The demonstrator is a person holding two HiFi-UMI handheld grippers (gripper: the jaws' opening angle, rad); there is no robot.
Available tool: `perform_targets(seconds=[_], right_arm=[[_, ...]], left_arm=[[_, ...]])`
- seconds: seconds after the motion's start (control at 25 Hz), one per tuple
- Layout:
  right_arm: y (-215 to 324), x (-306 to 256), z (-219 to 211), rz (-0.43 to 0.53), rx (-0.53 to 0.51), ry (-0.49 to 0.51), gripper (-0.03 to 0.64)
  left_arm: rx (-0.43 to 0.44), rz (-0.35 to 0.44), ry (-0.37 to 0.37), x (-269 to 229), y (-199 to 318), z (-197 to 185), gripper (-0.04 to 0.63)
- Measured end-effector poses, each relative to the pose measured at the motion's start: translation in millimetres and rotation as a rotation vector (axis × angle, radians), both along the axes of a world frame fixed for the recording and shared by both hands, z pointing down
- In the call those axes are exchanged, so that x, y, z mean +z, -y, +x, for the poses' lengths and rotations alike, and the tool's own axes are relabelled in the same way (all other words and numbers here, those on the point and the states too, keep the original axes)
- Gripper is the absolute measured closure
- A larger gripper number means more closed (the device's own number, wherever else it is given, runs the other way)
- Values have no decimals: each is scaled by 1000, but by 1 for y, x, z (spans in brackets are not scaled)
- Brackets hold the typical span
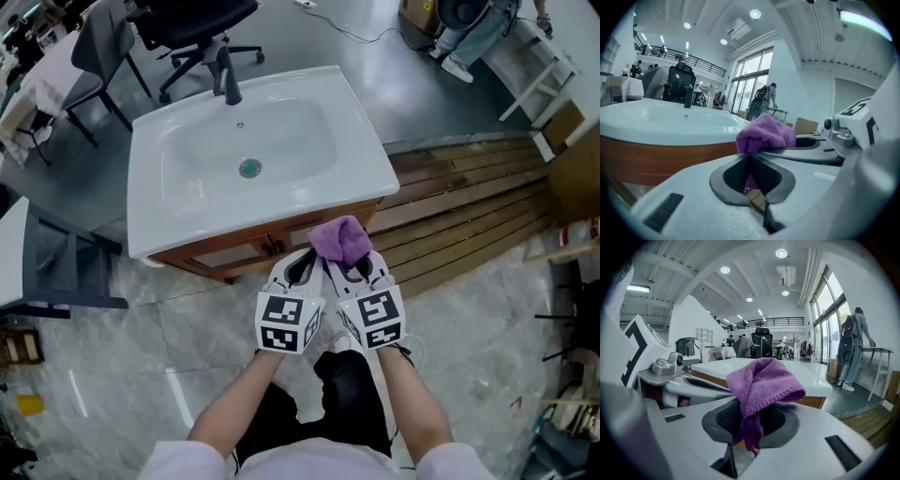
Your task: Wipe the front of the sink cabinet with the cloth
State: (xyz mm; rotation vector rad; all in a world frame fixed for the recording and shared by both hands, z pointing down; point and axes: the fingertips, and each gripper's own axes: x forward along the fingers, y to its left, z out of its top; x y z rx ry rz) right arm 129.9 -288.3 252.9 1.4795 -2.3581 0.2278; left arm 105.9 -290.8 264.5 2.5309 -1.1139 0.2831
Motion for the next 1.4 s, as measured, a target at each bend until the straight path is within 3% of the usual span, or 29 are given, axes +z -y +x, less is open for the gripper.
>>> perform_targets(seconds=[0.28, 0.64, 0.88, 1.4], right_arm=[[-4, -104, -43, 37, -105, 1, 545], [-24, -189, -69, 59, -164, 51, 545], [-28, -205, -72, 63, -205, 58, 545], [-22, -205, -38, 65, -210, 76, 545]], left_arm=[[-113, 20, -3, -103, -11, -49, 591], [-221, 73, 22, -194, -27, -86, 591], [-270, 95, 40, -211, -33, -85, 591], [-285, 109, 57, -212, -29, -49, 591]])
